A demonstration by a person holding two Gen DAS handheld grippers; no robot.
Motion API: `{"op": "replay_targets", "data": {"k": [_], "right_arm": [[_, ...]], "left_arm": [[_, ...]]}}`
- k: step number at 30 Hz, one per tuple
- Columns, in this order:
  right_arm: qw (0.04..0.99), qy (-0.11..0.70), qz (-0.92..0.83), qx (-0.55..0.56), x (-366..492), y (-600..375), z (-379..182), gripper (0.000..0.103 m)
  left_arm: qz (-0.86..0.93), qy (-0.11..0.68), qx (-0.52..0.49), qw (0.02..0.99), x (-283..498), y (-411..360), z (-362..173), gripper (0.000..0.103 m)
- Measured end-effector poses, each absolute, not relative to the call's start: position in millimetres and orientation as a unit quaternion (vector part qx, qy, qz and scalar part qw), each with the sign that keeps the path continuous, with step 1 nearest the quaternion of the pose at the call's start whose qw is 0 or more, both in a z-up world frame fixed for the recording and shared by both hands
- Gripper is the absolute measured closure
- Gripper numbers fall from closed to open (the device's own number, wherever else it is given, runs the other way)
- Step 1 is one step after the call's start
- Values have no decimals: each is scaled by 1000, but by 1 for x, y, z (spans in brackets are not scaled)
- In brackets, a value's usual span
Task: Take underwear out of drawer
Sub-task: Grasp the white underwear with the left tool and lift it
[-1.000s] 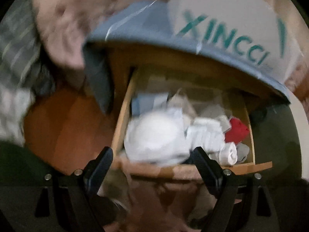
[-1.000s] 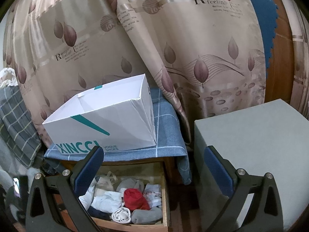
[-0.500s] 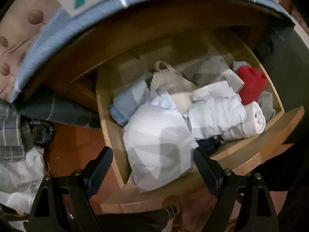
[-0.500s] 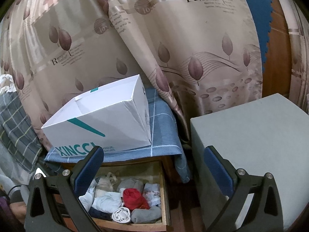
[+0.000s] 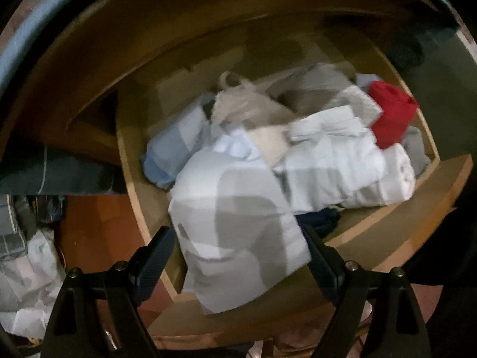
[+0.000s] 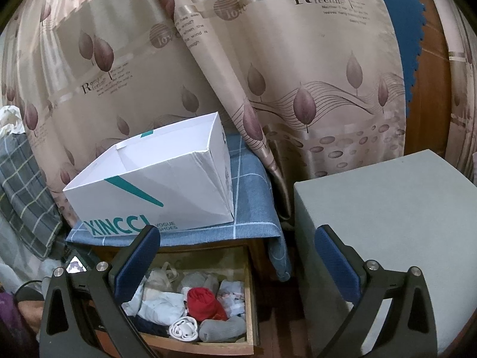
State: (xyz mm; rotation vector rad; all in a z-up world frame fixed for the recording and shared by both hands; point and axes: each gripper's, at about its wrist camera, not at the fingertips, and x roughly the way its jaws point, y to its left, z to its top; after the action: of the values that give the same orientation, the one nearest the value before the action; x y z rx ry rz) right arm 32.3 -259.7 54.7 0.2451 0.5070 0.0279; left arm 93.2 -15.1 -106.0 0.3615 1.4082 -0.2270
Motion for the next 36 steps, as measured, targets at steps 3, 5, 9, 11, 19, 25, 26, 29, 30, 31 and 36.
{"op": "replay_targets", "data": {"k": [3,5,9,11,19,25,26,29,30,31,36], "right_arm": [[960,252,13,122,33,-260,54,0],[960,252,14,124,33,-260,54,0],[959,254,14,127,34,-261,53,0],[959,254,13,128,35,-262,52,0],[956,257,14,139,36,-265,49,0],[955,262,18,140,37,-264,48,0],[955,263,18,139,38,-263,48,0],[954,265,20,139,38,-263,48,0],[954,265,20,138,38,-263,48,0],[953,267,22,138,38,-263,47,0],[948,285,42,134,41,-255,43,0]], "left_arm": [[-95,650,152,739,97,-5,-110,16],[-87,647,139,745,98,3,-110,27],[-60,646,101,754,100,23,-111,89],[-39,637,111,762,100,30,-111,94],[-44,581,38,812,83,50,-73,96],[-59,517,26,853,58,48,-33,96],[-62,512,22,856,53,47,-29,96],[-65,500,5,864,40,50,-15,96],[-67,498,0,864,37,51,-12,96],[-69,497,-3,865,34,51,-8,96],[-80,487,-20,869,15,52,12,96]]}}
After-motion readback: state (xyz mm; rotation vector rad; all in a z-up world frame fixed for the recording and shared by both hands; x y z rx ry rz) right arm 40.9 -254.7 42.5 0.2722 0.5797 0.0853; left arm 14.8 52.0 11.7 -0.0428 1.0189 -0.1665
